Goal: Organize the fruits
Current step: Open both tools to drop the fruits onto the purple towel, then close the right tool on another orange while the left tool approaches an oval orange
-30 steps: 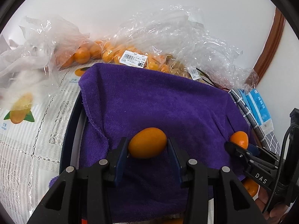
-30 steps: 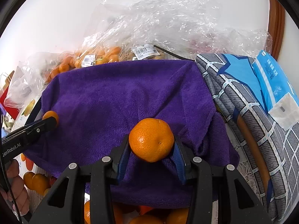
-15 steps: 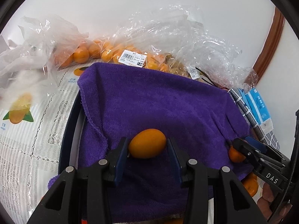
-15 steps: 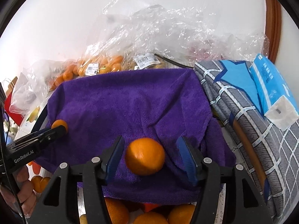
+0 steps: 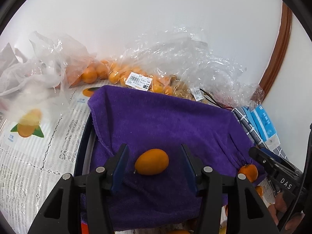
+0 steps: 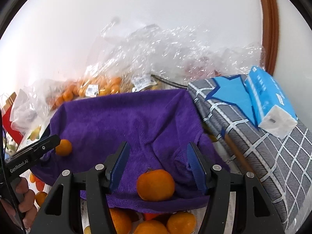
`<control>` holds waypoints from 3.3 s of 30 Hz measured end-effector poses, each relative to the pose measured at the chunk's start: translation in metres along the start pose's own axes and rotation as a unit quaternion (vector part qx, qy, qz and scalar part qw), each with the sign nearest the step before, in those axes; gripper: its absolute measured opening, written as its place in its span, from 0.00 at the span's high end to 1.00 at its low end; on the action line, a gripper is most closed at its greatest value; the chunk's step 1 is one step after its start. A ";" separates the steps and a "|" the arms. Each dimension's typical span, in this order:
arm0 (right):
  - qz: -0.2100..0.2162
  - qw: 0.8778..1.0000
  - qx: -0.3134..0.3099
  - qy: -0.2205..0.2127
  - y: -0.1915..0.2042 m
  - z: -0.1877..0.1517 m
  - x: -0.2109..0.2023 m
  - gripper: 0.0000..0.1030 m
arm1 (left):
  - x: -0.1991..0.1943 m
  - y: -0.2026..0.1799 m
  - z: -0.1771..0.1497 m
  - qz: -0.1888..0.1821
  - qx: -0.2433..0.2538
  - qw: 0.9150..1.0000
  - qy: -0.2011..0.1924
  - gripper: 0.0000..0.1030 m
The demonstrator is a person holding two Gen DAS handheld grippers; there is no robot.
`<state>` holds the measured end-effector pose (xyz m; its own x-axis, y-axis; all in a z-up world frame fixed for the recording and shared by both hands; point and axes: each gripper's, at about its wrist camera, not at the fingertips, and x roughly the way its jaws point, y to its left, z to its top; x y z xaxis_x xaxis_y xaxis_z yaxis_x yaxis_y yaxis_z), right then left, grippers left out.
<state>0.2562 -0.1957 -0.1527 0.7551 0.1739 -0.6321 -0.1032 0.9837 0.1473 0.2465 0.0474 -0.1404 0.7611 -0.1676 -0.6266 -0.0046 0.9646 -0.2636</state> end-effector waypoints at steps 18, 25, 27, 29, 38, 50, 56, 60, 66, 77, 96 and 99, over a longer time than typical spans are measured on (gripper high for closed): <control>-0.022 0.999 -0.035 0.009 -0.002 -0.016 -0.051 0.41 | -0.018 -0.009 0.005 0.003 0.014 1.000 -0.028 0.51; 0.004 0.999 -0.014 0.037 -0.021 -0.055 -0.052 0.41 | -0.017 -0.009 0.004 -0.007 0.015 1.000 -0.023 0.51; 0.010 0.999 -0.014 0.041 -0.023 -0.064 -0.051 0.42 | -0.017 -0.010 0.003 -0.015 0.016 1.000 -0.022 0.50; 0.016 0.999 -0.013 0.029 -0.026 -0.068 -0.057 0.46 | -0.016 -0.010 0.002 -0.023 0.016 0.999 -0.022 0.49; 0.014 1.000 0.000 0.028 -0.041 -0.067 -0.060 0.62 | -0.013 -0.009 0.001 -0.023 0.016 0.999 -0.019 0.48; 0.043 0.997 0.030 0.065 -0.041 -0.060 -0.027 0.64 | -0.052 0.001 -0.005 0.016 0.020 0.999 -0.038 0.47; 0.077 0.993 0.054 0.074 -0.049 -0.060 -0.025 0.71 | -0.074 0.027 -0.027 0.021 -0.001 0.999 -0.024 0.47; 0.081 0.992 0.061 0.071 -0.053 -0.062 -0.033 0.71 | -0.087 0.042 -0.043 0.013 -0.022 0.999 -0.026 0.47; 0.053 0.995 0.060 0.053 -0.065 -0.068 -0.050 0.71 | -0.096 0.050 -0.056 0.012 -0.032 0.999 -0.029 0.47; 0.031 0.998 0.033 0.053 -0.062 -0.076 -0.048 0.65 | -0.089 0.054 -0.064 -0.040 -0.046 0.998 0.007 0.47; 0.023 0.998 0.039 0.048 -0.072 -0.083 -0.057 0.70 | -0.059 0.013 -0.080 -0.029 0.053 0.996 0.071 0.66; 0.023 0.997 0.033 0.059 -0.069 -0.083 -0.053 0.67 | -0.060 0.012 -0.081 -0.026 0.056 0.996 0.068 0.70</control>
<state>0.1698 -0.2689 -0.1924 0.6684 0.2265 -0.7085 -0.0905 0.9702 0.2248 0.1483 0.0521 -0.1655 0.6632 -0.2361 -0.7102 0.1110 0.9695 -0.2187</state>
